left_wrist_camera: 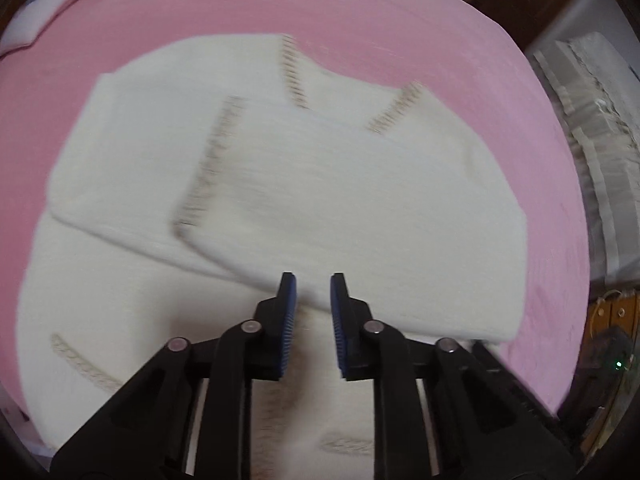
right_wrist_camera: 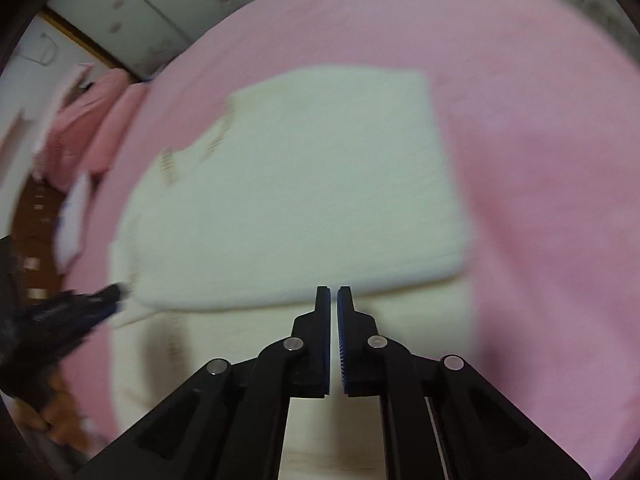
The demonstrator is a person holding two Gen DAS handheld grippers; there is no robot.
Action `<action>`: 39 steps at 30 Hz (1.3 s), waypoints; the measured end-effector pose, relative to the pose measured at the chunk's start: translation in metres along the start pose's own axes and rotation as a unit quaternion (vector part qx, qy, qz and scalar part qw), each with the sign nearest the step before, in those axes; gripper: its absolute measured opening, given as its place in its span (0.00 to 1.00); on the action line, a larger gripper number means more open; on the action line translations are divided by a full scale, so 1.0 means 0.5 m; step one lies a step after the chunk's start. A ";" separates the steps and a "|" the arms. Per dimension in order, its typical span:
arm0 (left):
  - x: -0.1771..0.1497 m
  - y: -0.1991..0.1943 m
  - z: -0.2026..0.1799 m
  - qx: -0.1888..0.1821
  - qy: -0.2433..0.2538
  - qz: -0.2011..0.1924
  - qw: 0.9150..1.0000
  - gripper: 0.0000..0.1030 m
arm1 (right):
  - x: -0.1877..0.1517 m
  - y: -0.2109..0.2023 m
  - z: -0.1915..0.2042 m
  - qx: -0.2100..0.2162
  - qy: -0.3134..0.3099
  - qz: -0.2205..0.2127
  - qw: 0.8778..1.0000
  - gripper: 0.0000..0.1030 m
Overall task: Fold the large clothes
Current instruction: 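Fold the cardigan side over the sleeve with the left tool and release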
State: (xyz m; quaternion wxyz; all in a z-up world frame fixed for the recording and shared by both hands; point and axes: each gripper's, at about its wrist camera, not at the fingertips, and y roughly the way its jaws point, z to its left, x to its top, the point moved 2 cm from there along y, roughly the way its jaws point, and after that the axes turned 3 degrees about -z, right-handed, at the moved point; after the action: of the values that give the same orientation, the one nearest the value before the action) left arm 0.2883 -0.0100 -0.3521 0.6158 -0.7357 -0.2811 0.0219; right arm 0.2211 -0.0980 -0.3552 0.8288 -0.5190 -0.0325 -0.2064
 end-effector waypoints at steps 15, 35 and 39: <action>0.014 0.133 0.097 0.083 -0.029 0.065 0.994 0.01 | 0.005 -0.017 -0.256 -0.011 0.133 0.005 0.991 0.00; 0.041 0.156 -0.012 0.062 0.064 0.049 0.995 0.01 | -0.024 -0.088 -0.128 0.074 0.005 0.043 0.996 0.00; 0.127 0.174 -0.045 0.022 0.044 0.046 0.998 0.01 | 0.011 -0.030 -0.084 0.106 -0.053 0.075 0.990 0.00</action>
State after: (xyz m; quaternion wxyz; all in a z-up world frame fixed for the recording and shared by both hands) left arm 0.3840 -0.0095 -0.4063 0.6417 -0.7346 -0.2189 0.0240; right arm 0.2135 -0.1420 -0.3603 0.8895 -0.4392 -0.0587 -0.1112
